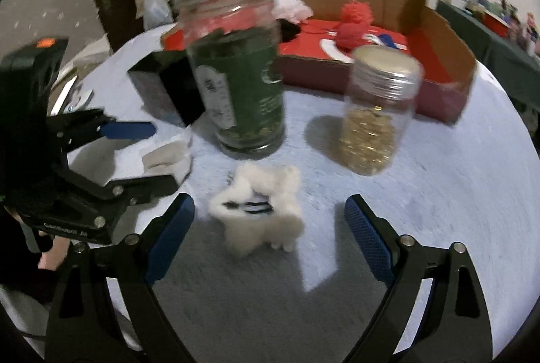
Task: Organize soft objects
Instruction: 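Grasp the white fluffy star scrunchie with the right tool while the left tool grasps the white tissue, then carry the star scrunchie with the right tool while the left tool carries the tissue into the box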
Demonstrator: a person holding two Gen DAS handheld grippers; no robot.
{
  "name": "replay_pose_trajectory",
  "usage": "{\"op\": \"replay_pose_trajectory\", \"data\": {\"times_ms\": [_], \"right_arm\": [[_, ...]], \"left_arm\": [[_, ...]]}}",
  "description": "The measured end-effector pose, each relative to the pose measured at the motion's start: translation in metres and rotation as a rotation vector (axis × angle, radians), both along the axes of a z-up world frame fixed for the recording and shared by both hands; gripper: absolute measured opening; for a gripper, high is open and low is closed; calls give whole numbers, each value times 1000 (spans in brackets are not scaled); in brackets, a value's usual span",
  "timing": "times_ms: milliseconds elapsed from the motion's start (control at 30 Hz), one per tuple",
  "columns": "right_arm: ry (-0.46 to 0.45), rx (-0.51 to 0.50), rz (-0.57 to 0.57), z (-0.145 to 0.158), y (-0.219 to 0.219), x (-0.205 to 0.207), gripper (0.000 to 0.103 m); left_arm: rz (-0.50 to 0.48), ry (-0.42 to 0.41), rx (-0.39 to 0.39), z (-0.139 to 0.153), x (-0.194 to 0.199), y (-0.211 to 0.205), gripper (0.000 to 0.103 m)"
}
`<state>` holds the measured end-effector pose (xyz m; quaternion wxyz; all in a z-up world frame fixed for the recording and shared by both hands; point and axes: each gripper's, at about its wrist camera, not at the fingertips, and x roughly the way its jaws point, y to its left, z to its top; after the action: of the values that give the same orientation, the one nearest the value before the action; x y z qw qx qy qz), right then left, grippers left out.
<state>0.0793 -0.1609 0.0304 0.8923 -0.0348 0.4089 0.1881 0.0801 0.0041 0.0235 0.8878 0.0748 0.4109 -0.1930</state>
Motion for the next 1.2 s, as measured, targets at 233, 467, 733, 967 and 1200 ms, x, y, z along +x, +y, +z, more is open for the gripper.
{"op": "replay_pose_trajectory", "data": {"times_ms": [233, 467, 733, 967, 1200], "right_arm": [[-22, 3, 45, 0, 11, -4, 48], [-53, 52, 39, 18, 6, -11, 48], [-46, 42, 27, 17, 5, -12, 48], [-29, 42, -4, 13, -9, -13, 48], [-16, 26, -51, 12, -29, -14, 48]], "left_arm": [[-35, 11, -59, 7, 1, -1, 22], [-56, -11, -88, 19, -4, -4, 22], [-56, -12, -94, 21, -7, -1, 22], [-12, 1, -95, 19, -10, 19, 22], [66, 11, -84, 15, -11, 51, 22]]}}
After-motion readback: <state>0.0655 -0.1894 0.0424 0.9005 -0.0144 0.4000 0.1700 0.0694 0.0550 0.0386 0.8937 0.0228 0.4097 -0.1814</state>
